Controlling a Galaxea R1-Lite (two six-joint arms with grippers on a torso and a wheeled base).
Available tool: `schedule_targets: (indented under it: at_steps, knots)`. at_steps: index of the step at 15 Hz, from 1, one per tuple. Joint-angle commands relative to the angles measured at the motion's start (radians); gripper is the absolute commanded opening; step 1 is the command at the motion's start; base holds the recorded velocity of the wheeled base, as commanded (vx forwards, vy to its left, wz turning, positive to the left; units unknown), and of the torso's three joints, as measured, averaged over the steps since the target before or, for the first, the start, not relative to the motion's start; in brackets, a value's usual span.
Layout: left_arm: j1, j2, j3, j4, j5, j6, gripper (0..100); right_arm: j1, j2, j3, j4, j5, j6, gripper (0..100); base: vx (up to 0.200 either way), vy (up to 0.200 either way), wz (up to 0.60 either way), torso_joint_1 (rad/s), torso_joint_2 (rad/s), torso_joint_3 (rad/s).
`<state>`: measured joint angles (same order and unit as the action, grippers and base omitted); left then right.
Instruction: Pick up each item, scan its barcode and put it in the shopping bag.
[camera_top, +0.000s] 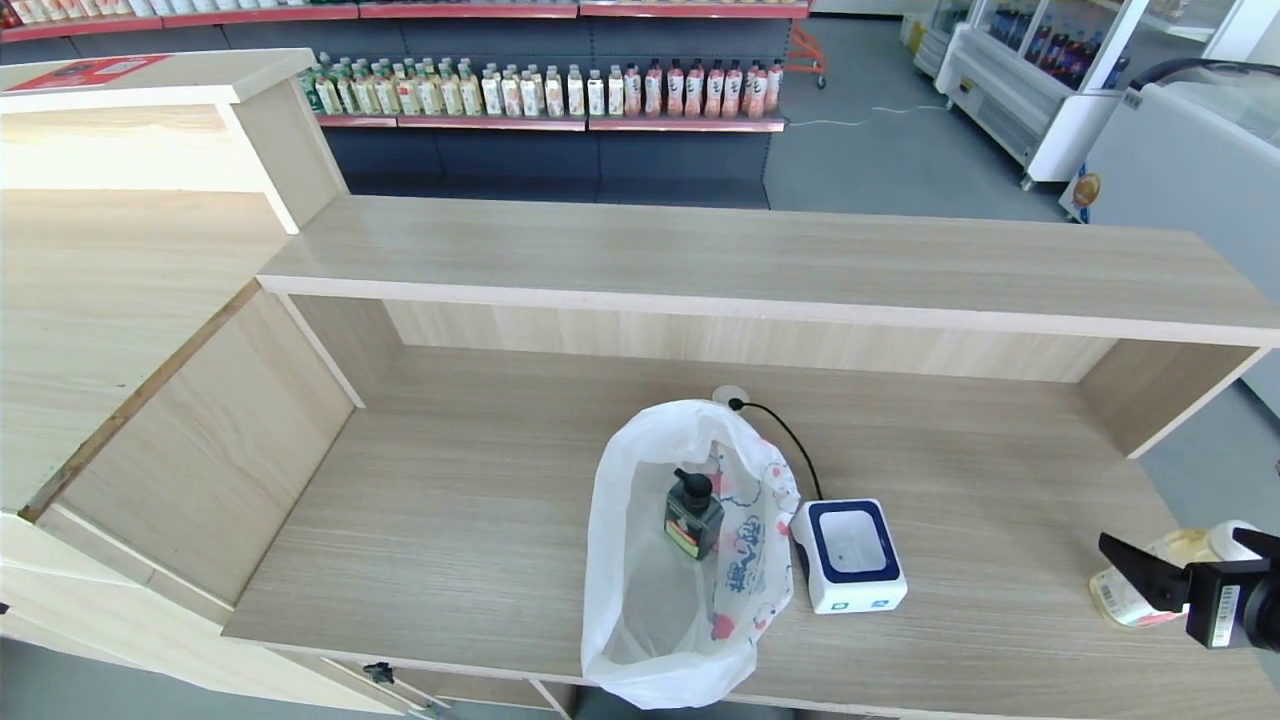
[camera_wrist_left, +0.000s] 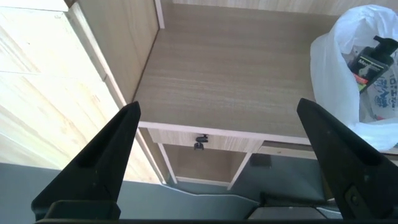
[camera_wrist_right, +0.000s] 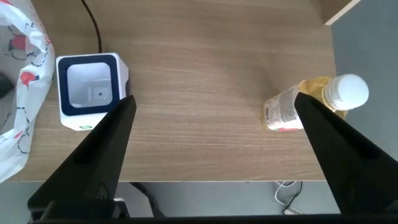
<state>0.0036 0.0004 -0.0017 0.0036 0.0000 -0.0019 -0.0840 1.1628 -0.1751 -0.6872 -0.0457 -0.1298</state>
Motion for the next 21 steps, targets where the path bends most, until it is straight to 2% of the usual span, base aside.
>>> schedule_targets:
  at_steps: [1, 6, 21]
  knots:
    - [0.001, 0.0, 0.0, -0.001, 0.0, -0.001, 100, 0.0, -0.012, 0.003, 0.002, 0.0, -0.002, 100, -0.2, -0.2, 0.0, 0.012, 0.01, 0.002]
    - [0.001, 0.0, 0.0, -0.001, 0.0, -0.001, 100, 0.0, -0.008, 0.019, 0.002, 0.003, -0.001, 100, -0.04, -0.04, 0.0, 0.001, 0.0, 0.0]
    - [0.001, 0.0, 0.0, -0.001, 0.0, 0.005, 100, 0.001, 0.04, 0.049, 0.0, 0.003, 0.013, 100, 0.0, -0.2, 0.0, 0.004, 0.0, 0.003]
